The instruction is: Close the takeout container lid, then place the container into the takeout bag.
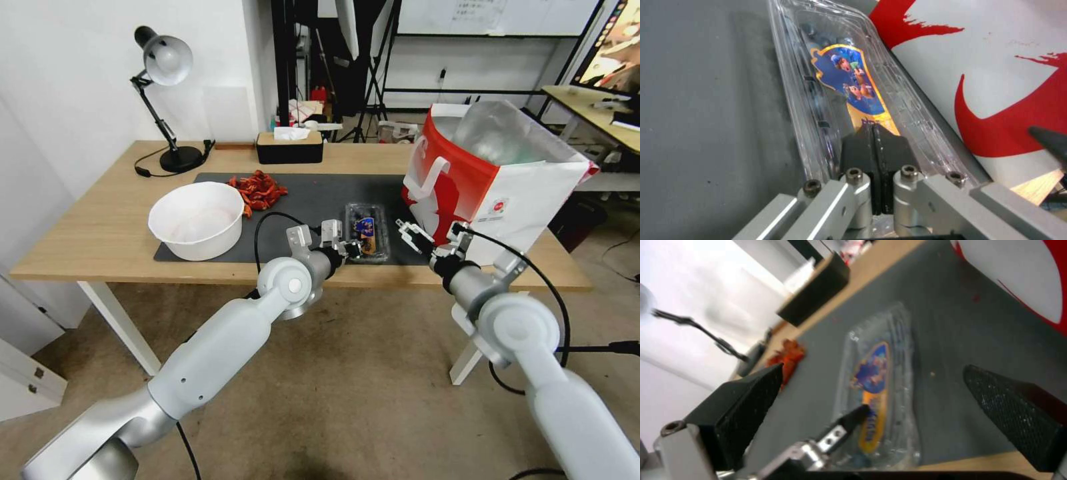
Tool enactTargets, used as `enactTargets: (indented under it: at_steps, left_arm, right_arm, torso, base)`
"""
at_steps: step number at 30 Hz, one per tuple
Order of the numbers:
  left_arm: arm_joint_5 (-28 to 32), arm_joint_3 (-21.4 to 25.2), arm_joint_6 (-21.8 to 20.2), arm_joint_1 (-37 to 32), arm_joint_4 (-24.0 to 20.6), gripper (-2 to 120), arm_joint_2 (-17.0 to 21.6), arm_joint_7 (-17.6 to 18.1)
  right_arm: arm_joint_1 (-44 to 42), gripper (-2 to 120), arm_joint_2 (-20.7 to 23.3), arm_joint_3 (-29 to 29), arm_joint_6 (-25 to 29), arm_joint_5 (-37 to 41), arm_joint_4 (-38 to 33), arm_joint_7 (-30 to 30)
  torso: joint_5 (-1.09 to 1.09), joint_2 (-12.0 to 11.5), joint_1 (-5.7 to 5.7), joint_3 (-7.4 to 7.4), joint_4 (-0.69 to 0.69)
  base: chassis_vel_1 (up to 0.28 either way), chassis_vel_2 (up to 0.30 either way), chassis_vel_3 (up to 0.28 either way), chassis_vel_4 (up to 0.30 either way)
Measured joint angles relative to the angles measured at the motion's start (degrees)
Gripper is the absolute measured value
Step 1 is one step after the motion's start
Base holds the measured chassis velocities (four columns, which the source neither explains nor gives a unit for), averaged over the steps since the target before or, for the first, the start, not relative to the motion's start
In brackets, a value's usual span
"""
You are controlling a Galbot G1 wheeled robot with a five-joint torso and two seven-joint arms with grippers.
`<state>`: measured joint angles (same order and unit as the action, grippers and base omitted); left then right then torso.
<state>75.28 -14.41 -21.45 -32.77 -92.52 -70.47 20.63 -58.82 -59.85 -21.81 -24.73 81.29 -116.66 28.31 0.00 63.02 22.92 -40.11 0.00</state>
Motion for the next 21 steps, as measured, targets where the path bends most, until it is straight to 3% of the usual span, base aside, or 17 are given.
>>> enactTargets:
  at_steps: [9, 21]
  left_arm:
    - [0.0, 0.5, 0.0, -0.7, -0.3, 0, 0.1, 0.0]
    - [-0.1, 1.1, 0.0, -1.4, -1.0, 0, 0.7, -0.1]
  right_arm:
    - [4.6, 100, 0.8, 2.3, -6.5, 1.3, 3.6, 2.8]
    - [9.4, 100, 0.8, 5.1, -10.1, 2.7, 6.6, 4.7]
  torso:
    - [0.0, 0.0, 0.0, 0.01, 0.0]
    - [-0.01, 0.0, 0.0, 0.01, 0.0]
  base:
    - [0.0, 0.0, 0.0, 0.0]
    - [0.0, 0.0, 0.0, 0.0]
